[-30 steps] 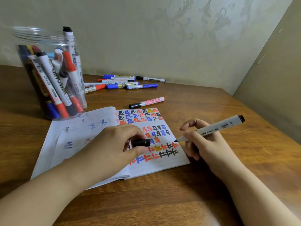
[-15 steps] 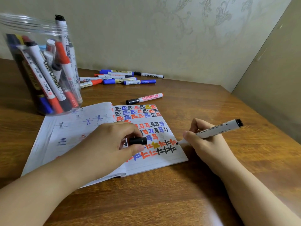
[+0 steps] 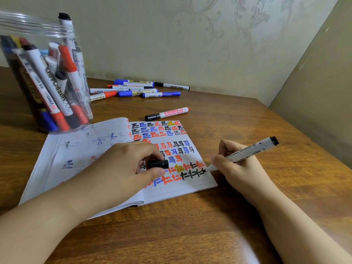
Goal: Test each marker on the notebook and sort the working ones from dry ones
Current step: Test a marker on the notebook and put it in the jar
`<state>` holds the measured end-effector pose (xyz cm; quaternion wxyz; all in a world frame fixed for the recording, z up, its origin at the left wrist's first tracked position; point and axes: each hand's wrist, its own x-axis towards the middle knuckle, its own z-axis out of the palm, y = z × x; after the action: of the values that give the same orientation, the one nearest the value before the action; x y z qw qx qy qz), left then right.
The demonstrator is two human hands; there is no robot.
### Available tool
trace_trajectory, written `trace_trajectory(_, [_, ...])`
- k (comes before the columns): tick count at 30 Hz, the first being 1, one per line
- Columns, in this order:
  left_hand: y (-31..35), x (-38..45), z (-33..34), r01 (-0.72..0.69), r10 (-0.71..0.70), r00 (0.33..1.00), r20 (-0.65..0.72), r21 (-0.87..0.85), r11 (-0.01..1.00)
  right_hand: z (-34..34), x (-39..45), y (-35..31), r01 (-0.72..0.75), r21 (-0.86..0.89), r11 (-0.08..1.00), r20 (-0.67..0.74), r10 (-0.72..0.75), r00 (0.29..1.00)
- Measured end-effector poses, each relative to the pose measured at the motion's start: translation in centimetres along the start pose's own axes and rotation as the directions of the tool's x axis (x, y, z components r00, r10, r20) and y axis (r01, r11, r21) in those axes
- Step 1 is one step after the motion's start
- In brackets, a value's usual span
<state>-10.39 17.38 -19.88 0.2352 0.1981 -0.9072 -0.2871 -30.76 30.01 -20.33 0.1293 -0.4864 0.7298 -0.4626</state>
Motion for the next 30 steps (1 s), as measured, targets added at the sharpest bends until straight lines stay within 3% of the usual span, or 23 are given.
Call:
trace_trajectory(5, [-0.1,0.0,0.0,0.008,-0.008,1.000,-0.016,-0.002,1.000,-0.1,0.0,0.0,-0.040,0.067,0.997,-0.010,0.040,0.999])
trace_trajectory(19, [0.1,0.0,-0.2,0.070,-0.071,0.997,-0.027,-0.033,0.997,-0.1,-0.1,0.0,-0.043,0.008,0.999,-0.038,0.044,0.998])
trace_trajectory(26, [-0.2,0.5,-1.5,0.128,-0.143,0.988,-0.054,-0.221,0.967,-0.1,-0.1,-1.9,-0.044,0.187,0.981,-0.234,0.088,0.968])
trace_trajectory(30, [-0.8,1.1,-3.2,0.174,-0.224,0.964,-0.146,-0.293,0.940,0.8,1.8,-7.3,-0.052,0.284,0.957,-0.038,0.066,0.997])
